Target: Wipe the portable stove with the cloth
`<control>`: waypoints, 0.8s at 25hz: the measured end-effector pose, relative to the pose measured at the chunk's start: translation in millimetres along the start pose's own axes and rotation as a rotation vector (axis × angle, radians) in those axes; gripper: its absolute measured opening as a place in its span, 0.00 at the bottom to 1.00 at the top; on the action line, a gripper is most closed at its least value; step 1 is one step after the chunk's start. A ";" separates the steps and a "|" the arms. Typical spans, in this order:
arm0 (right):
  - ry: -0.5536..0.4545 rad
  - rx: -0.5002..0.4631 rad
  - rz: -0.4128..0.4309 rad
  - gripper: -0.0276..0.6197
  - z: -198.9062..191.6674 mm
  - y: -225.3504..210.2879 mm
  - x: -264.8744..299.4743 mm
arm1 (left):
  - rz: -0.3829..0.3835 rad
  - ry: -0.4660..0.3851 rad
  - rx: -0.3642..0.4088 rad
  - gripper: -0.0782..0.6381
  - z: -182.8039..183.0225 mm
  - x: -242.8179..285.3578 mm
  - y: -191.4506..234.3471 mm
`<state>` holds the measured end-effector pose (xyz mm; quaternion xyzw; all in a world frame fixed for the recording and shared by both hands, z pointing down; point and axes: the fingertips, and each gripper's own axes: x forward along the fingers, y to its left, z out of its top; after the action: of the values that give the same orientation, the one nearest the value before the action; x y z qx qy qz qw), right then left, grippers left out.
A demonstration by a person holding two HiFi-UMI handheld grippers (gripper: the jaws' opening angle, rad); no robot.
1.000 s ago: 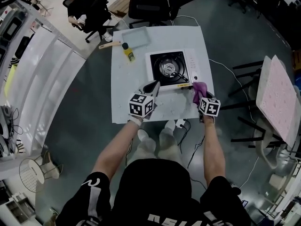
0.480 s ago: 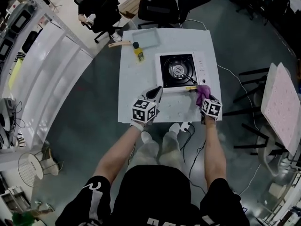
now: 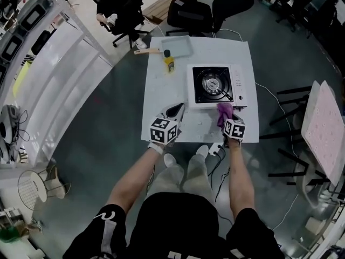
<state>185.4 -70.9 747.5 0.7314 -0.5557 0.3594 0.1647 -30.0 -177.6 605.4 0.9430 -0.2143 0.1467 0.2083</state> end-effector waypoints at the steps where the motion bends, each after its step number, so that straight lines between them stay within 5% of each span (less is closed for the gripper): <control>1: 0.000 -0.006 0.009 0.21 0.0 7.7 1.3 | 0.005 -0.003 -0.004 0.12 -0.6 -4.0 3.2; 20: 0.029 -0.141 0.159 0.21 5.5 140.3 25.3 | 0.087 -0.063 -0.034 0.12 3.1 -68.1 59.6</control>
<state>59.7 -138.0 739.4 0.6662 -0.6335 0.3420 0.1945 -116.1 -204.6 597.5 0.9332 -0.2642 0.1221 0.2106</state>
